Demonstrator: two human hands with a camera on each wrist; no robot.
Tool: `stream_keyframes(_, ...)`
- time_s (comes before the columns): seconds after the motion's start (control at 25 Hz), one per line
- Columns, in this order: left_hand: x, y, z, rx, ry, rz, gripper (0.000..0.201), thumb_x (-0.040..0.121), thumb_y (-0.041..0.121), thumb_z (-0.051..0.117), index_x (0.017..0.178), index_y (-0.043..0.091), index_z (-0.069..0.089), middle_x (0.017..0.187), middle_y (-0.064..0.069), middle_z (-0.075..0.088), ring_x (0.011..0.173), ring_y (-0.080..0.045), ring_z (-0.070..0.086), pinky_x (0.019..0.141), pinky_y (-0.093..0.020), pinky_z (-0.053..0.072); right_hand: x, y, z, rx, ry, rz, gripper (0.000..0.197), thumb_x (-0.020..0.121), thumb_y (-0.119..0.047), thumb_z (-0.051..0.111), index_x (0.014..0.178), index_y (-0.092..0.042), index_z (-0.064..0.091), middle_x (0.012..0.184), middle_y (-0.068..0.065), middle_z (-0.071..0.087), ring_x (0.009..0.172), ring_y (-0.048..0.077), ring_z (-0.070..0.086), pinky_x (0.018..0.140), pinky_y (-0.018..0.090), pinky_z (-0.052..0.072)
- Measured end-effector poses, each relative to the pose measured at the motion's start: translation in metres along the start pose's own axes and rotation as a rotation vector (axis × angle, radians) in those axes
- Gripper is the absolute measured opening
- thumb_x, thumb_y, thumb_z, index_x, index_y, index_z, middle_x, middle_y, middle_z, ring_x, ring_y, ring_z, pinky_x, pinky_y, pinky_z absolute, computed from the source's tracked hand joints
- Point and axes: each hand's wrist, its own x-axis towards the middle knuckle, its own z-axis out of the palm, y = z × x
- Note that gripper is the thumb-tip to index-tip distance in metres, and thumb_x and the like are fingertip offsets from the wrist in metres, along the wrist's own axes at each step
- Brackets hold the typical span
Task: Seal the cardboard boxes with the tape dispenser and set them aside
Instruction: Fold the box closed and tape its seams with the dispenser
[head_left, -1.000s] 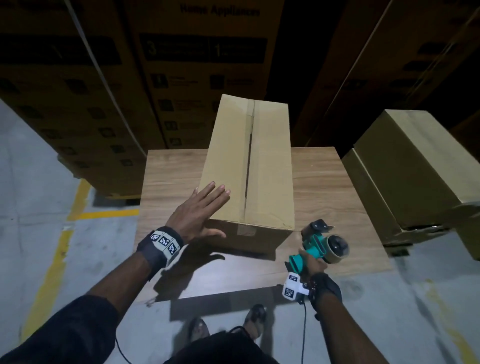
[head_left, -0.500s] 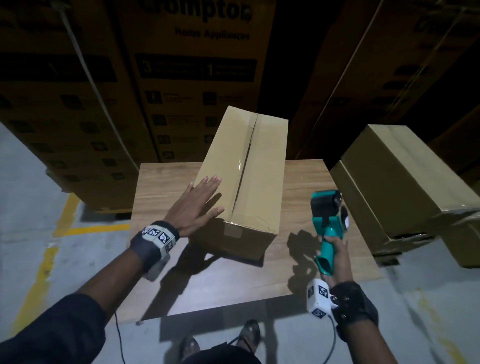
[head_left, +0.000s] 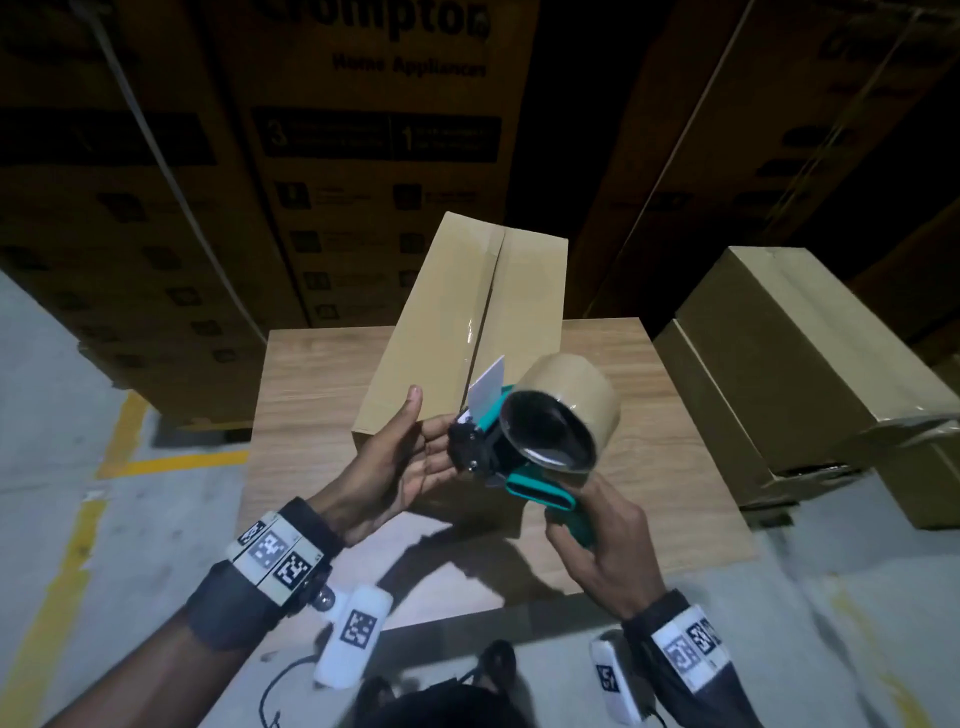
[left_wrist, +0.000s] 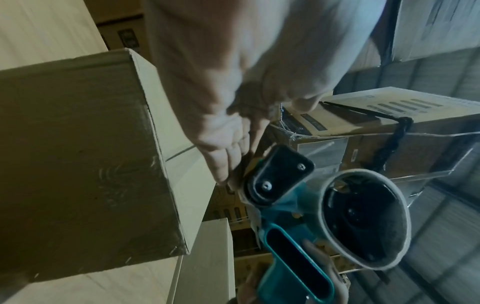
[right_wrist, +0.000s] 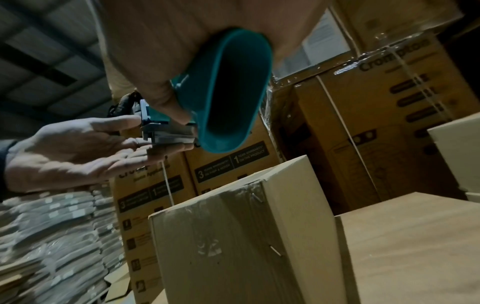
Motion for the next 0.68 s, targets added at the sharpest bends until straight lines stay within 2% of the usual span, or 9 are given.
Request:
stream_keyframes(0.08, -0.001, -0.006, 0.0, -0.094, 0.027, -0.03, 0.076, 0.097, 0.067, 0.032, 0.138, 0.008, 0.058, 0.131, -0.014, 0.069, 0.121, -0.024, 0.067, 0.11, -0.037, 0.049, 0.002, -0.001, 0.005, -0.047, -0.015, -0.039, 0.041, 0.081, -0.024, 0.065, 0.121, -0.027, 0.058, 0.1, 0.001, 0.067, 0.077, 0.015, 0.064, 0.061, 0.033, 0.054)
stream_keyframes(0.16, 0.001, -0.013, -0.003, -0.236, 0.018, -0.083, 0.073, 0.098, 0.065, 0.044, 0.139, 0.006, 0.058, 0.135, -0.021, 0.065, 0.126, -0.031, 0.063, 0.113, -0.045, 0.046, 0.009, -0.004, 0.007, -0.098, -0.033, -0.105, 0.038, 0.082, -0.028, 0.063, 0.12, -0.025, 0.056, 0.097, 0.006, 0.068, 0.071, 0.02, 0.064, 0.055, 0.029, 0.053)
stream_keyframes(0.2, 0.003, -0.016, -0.004, -0.328, 0.019, -0.111, 0.069, 0.095, 0.059, 0.058, 0.137, 0.005, 0.06, 0.133, -0.024, 0.065, 0.123, -0.034, 0.065, 0.109, -0.048, 0.049, 0.013, -0.005, 0.009, -0.121, -0.044, -0.135, 0.038, 0.082, -0.029, 0.062, 0.119, -0.024, 0.055, 0.096, 0.008, 0.069, 0.069, 0.022, 0.065, 0.053, 0.028, 0.052)
stream_keyframes(0.24, 0.006, -0.019, -0.006, -0.406, 0.042, -0.125, 0.063, 0.088, 0.046, 0.074, 0.131, 0.001, 0.062, 0.125, -0.027, 0.068, 0.112, -0.035, 0.071, 0.099, -0.049, 0.054, 0.018, -0.006, 0.01, -0.141, -0.052, -0.156, 0.039, 0.081, -0.029, 0.062, 0.119, -0.024, 0.055, 0.097, 0.009, 0.07, 0.068, 0.024, 0.065, 0.052, 0.027, 0.052)
stream_keyframes(0.28, 0.009, -0.023, -0.007, -0.449, 0.084, -0.133, 0.055, 0.082, 0.03, 0.081, 0.122, -0.003, 0.064, 0.112, -0.028, 0.072, 0.095, -0.033, 0.076, 0.088, -0.047, 0.057, 0.021, -0.005, 0.011, -0.149, -0.057, -0.159, 0.041, 0.079, -0.029, 0.062, 0.119, -0.025, 0.055, 0.099, 0.01, 0.07, 0.067, 0.025, 0.065, 0.052, 0.027, 0.052)
stream_keyframes(0.36, 0.012, -0.026, -0.009, -0.443, 0.179, -0.155, 0.028, 0.083, 0.01, 0.069, 0.105, -0.007, 0.064, 0.09, -0.026, 0.075, 0.071, -0.029, 0.077, 0.077, -0.041, 0.055, 0.026, -0.002, 0.013, -0.143, -0.066, -0.16, 0.041, 0.079, -0.029, 0.061, 0.119, -0.025, 0.055, 0.1, 0.009, 0.07, 0.067, 0.026, 0.066, 0.051, 0.028, 0.052)
stream_keyframes(0.44, 0.013, -0.025, -0.016, -0.39, 0.291, -0.188, 0.011, 0.095, -0.002, 0.056, 0.099, -0.009, 0.063, 0.082, -0.028, 0.073, 0.062, -0.029, 0.076, 0.071, -0.039, 0.055, 0.027, 0.0, 0.014, -0.122, -0.095, -0.172, 0.04, 0.08, -0.028, 0.061, 0.119, -0.026, 0.056, 0.1, 0.008, 0.07, 0.067, 0.023, 0.066, 0.052, 0.026, 0.051)
stream_keyframes(0.56, 0.014, -0.025, -0.03, -0.27, 0.376, -0.209, 0.017, 0.102, -0.004, 0.049, 0.108, -0.01, 0.064, 0.088, -0.03, 0.073, 0.066, -0.031, 0.076, 0.056, -0.035, 0.062, 0.029, -0.001, 0.017, -0.067, -0.136, -0.185, 0.038, 0.082, -0.028, 0.062, 0.12, -0.026, 0.056, 0.098, 0.006, 0.071, 0.07, 0.017, 0.066, 0.059, 0.018, 0.046)
stream_keyframes(0.68, 0.008, -0.024, -0.042, -0.316, 0.378, -0.202, 0.019, 0.1, -0.006, 0.051, 0.113, -0.009, 0.064, 0.094, -0.032, 0.073, 0.069, -0.031, 0.077, 0.068, -0.041, 0.058, 0.037, -0.002, 0.021, -0.003, -0.169, -0.176, 0.037, 0.083, -0.026, 0.064, 0.119, -0.028, 0.057, 0.096, 0.001, 0.07, 0.072, 0.013, 0.065, 0.062, 0.016, 0.046)
